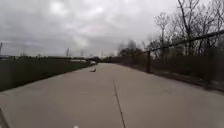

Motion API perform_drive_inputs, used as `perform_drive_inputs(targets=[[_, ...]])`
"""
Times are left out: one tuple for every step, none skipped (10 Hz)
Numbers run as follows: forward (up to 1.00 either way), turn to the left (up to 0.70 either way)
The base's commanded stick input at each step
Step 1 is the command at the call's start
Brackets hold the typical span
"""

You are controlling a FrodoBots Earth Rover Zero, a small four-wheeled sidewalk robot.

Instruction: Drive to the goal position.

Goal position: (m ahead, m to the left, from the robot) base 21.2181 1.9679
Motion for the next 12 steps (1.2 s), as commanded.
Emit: perform_drive_inputs(targets=[[1.0,0.28],[1.0,0.1],[1.0,0.0],[1.0,0.0],[1.0,0.0],[1.0,0.0],[1.0,0.0],[1.0,0.0],[1.0,0.0],[1.0,0.0],[0.69,0.0],[0.01,0.0]])
